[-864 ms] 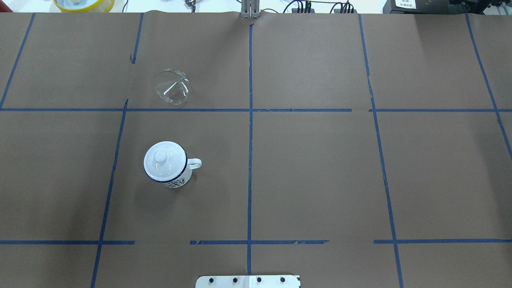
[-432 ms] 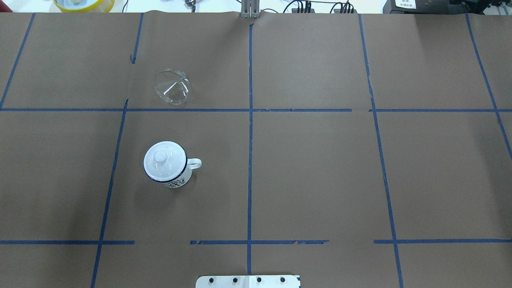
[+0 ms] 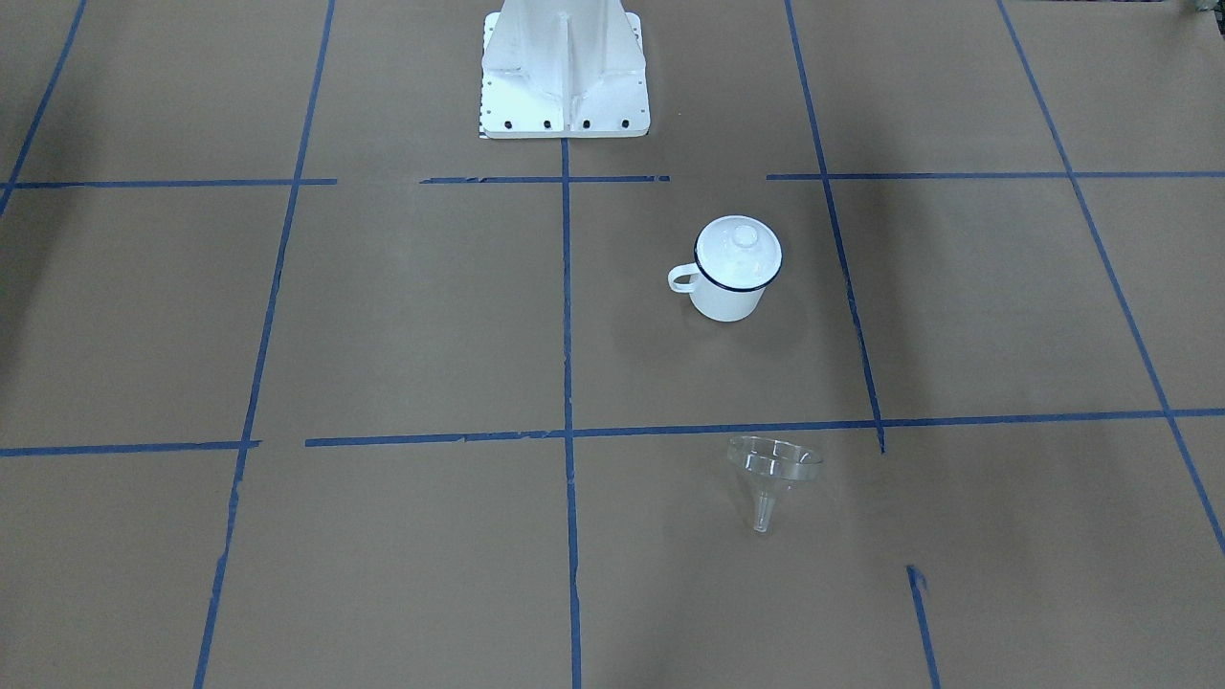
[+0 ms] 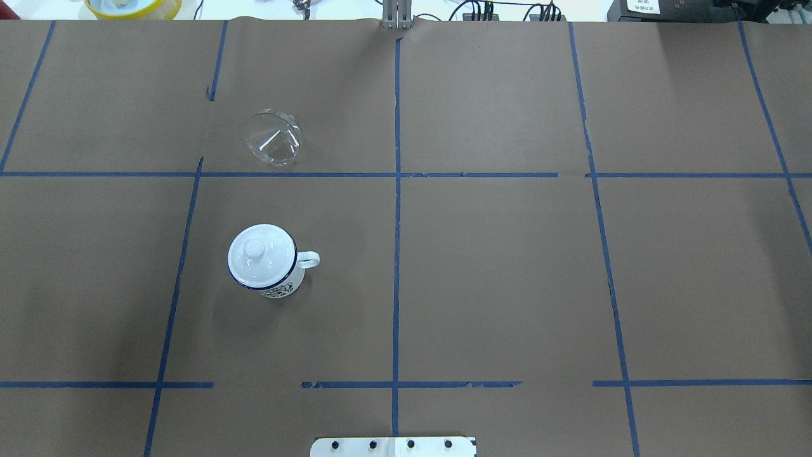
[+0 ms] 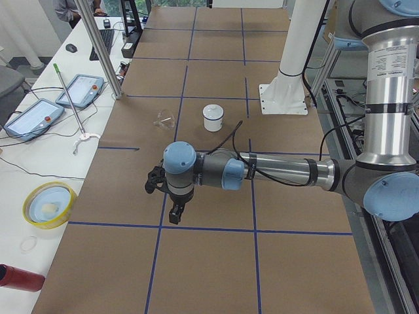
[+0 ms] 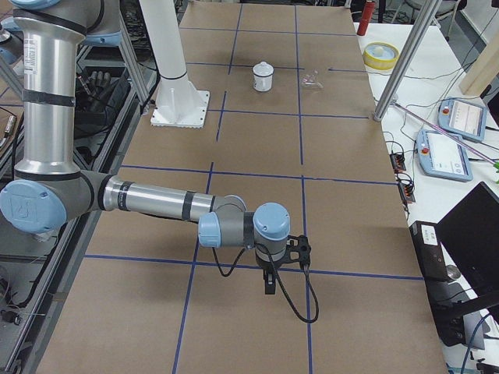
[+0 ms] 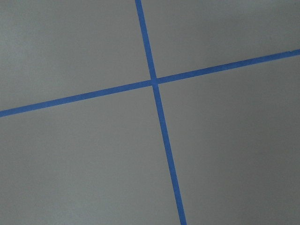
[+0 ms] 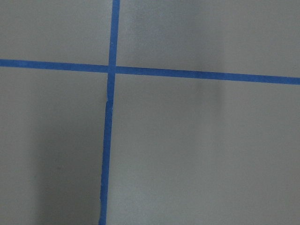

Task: Place funnel on cup

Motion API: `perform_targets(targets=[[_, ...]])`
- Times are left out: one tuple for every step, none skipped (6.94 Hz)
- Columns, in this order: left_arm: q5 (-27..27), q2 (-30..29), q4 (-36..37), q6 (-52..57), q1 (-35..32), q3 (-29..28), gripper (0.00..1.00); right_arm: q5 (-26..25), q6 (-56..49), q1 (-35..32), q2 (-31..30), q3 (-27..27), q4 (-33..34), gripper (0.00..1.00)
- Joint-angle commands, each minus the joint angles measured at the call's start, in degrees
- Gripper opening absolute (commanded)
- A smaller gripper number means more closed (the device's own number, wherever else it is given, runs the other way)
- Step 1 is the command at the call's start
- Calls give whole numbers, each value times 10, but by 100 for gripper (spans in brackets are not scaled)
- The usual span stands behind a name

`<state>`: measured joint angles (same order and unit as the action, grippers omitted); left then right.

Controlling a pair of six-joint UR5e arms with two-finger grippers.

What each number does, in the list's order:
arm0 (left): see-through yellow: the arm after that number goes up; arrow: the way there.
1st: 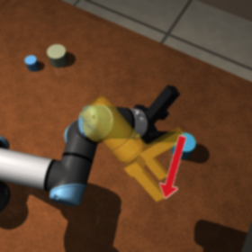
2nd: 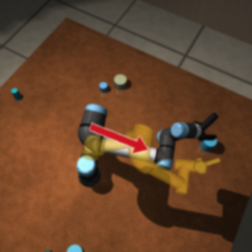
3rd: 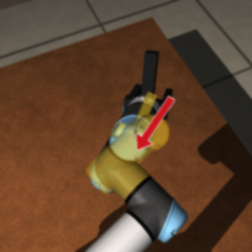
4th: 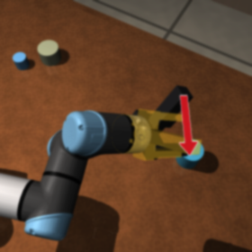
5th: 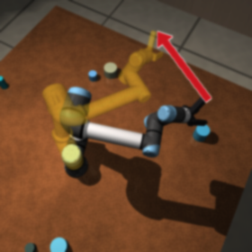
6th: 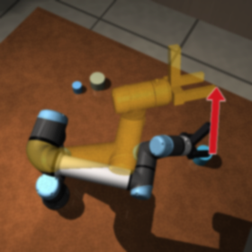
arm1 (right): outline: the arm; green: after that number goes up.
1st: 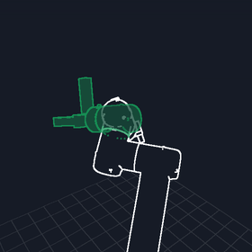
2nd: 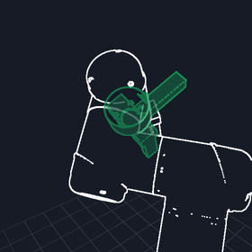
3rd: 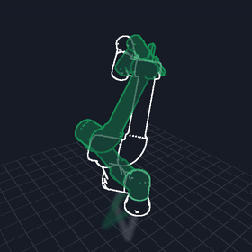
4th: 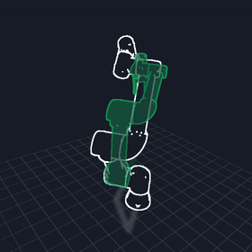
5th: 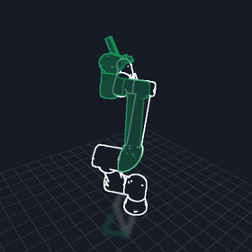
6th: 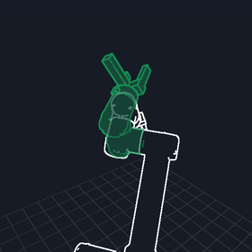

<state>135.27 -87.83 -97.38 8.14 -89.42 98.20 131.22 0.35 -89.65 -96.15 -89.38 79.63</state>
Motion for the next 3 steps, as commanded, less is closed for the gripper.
perform_targets(targets=[[-3, -42, -165, -2, 3, -18, 100, 0, 0, 0, 0, 0, 0, 100], [1, -62, -220, -5, 2, -25, 100, 0, 0, 0, 0, 0, 0, 100], [5, -62, -226, -36, 2, -11, 100, 0, 0, 0, 0, 0, 0, 100]])
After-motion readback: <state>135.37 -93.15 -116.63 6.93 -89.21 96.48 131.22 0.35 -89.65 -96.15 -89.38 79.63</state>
